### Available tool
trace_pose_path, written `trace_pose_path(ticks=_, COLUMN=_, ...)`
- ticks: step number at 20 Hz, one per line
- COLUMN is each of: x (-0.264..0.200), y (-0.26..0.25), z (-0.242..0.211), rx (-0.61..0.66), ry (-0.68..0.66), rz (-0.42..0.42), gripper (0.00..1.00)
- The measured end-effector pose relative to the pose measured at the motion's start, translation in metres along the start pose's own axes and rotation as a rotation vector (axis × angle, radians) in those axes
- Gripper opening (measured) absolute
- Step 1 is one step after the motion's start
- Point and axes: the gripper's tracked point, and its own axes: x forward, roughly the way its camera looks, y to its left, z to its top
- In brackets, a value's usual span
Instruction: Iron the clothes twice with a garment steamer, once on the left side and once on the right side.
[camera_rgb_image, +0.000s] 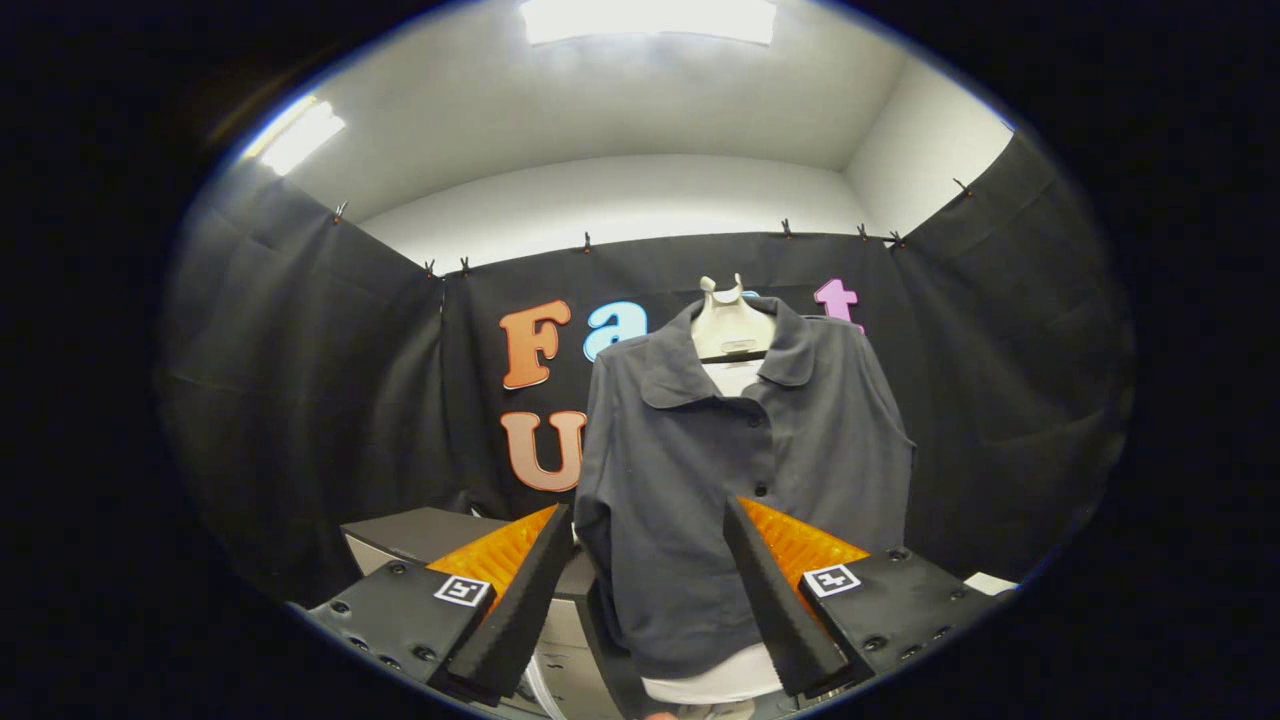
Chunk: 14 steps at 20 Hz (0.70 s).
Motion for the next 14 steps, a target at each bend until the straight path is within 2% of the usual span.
trace_pose_path(ticks=5, x=0.076, y=0.069, z=-0.014, rx=0.057, ry=0.083, rz=0.112, gripper=0.98)
trace_pose_path(ticks=11, x=0.149, y=0.113, z=-0.049, rx=-0.035, ry=0.184, rz=0.128, gripper=0.98)
trace_pose_path(ticks=14, x=0.183, y=0.131, z=-0.07, rx=-0.042, ry=0.227, rz=0.117, gripper=0.98)
